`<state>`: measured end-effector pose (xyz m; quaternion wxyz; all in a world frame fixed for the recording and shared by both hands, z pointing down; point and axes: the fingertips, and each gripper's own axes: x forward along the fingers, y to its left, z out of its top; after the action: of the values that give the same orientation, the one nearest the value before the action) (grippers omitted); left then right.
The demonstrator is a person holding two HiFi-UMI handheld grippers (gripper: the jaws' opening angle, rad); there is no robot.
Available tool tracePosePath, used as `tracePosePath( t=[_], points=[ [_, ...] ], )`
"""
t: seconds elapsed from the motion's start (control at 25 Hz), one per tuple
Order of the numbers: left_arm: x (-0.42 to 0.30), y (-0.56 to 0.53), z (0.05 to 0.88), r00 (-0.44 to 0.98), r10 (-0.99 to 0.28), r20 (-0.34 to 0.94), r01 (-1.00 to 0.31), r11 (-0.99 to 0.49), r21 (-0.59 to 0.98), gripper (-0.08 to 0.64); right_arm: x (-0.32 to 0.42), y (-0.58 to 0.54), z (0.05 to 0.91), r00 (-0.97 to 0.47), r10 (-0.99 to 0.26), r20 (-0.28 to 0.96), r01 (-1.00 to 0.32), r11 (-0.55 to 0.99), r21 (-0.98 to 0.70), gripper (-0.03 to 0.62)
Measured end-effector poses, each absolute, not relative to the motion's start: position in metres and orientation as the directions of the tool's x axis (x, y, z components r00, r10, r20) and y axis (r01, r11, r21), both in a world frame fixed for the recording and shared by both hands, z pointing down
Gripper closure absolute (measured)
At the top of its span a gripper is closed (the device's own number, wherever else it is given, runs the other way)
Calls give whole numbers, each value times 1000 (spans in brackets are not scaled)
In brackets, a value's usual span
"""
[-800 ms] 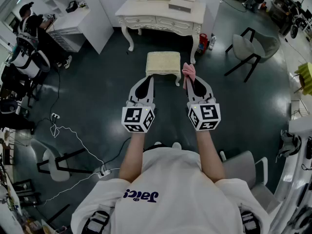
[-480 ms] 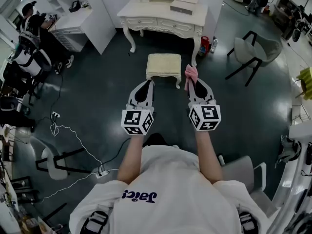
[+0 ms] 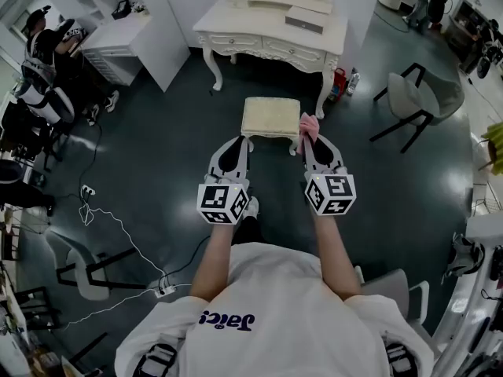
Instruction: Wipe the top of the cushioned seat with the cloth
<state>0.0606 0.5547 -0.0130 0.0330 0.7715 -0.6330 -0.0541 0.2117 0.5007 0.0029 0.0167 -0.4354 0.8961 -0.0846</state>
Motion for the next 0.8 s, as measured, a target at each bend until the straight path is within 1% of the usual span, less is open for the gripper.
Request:
tracePosePath(
  t=[0.2,0.32,0.56,0.68,0.8],
  points=[
    [6,479,-15,237,-970,-56,-963,-242,122,548,150,432,-5,-627,-779,11,-764,613,-200,567],
    [-24,433,-17,286,-956,-62,-948,-292,127,548,118,390,-8,-609,-793,22,-779,592,-207,566],
    [-56,357,10,392,-920,-7,-908,-388,155,548,72,324,16,-583,-804,116,-801,545,-248,566],
    [-61,322,33,425,-905,33,-891,-411,195,548,67,291,40,-556,-808,194,-823,502,-267,566],
    [-57,287,53,440,-896,57,-888,-424,175,548,77,256,65,-535,-804,260,-839,470,-276,568]
  ],
)
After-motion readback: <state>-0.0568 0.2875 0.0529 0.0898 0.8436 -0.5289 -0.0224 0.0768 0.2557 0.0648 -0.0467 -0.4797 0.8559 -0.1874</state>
